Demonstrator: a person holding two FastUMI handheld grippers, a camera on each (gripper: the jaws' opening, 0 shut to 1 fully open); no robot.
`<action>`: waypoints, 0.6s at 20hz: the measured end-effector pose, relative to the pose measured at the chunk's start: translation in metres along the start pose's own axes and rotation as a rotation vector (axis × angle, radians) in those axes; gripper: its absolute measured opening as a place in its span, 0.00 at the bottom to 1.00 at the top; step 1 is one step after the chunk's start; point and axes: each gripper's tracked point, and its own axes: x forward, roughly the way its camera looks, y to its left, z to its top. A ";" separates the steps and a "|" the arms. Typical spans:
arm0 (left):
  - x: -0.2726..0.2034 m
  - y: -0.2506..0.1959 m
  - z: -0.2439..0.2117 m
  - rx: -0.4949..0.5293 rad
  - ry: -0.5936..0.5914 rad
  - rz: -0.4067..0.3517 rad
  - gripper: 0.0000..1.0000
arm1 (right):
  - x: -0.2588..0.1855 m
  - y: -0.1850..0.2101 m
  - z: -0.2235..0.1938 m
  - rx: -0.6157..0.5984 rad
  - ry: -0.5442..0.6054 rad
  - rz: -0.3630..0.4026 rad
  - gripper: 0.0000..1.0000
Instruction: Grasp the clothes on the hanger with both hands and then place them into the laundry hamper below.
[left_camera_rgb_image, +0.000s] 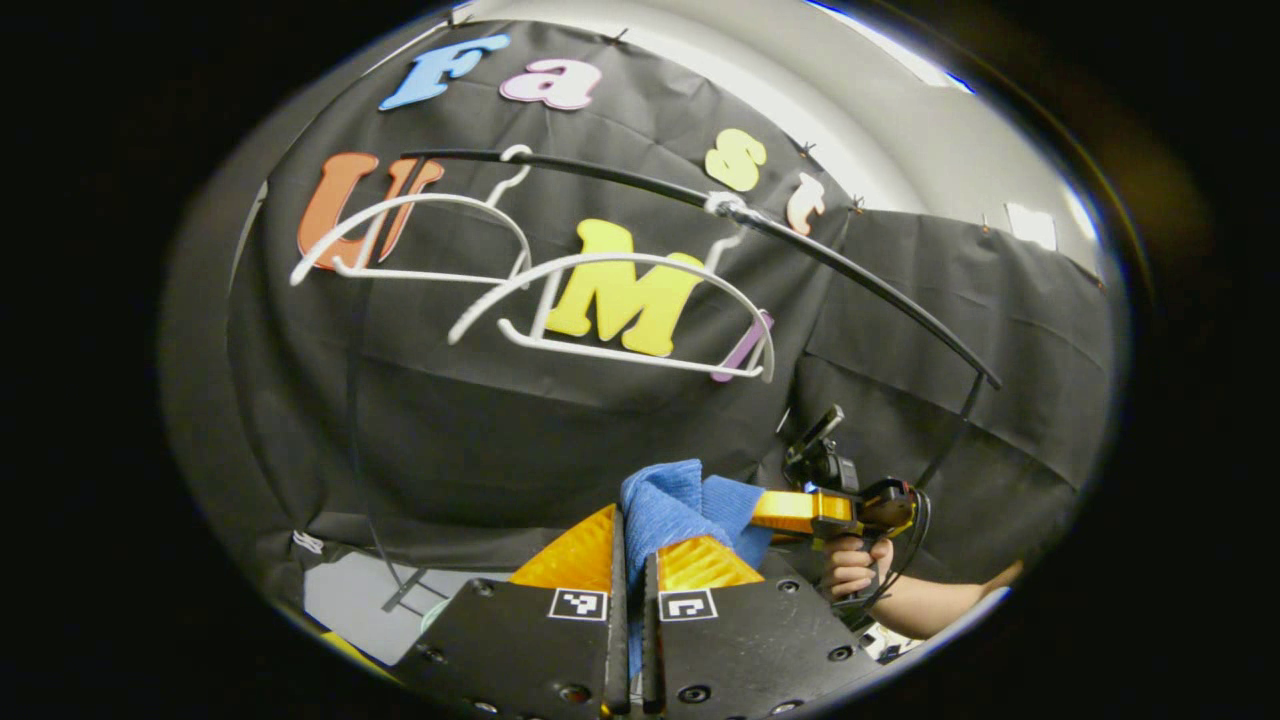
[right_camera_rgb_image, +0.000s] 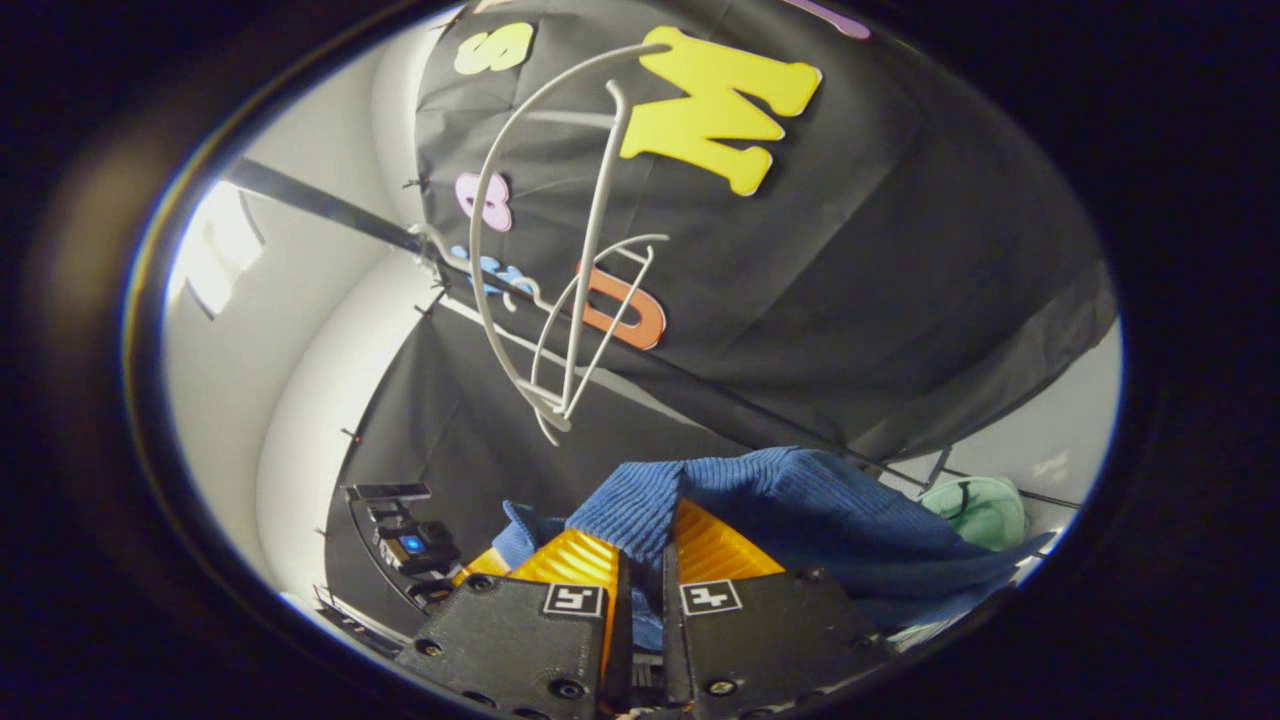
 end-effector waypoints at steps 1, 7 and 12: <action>0.001 -0.004 -0.004 0.004 0.006 -0.004 0.05 | 0.007 0.005 -0.005 -0.012 0.017 0.002 0.14; 0.012 -0.008 0.000 -0.022 -0.006 0.007 0.05 | 0.023 0.027 -0.023 -0.061 0.061 0.013 0.15; 0.030 0.013 -0.018 -0.025 0.015 0.109 0.05 | 0.039 -0.004 -0.018 -0.064 0.059 -0.067 0.15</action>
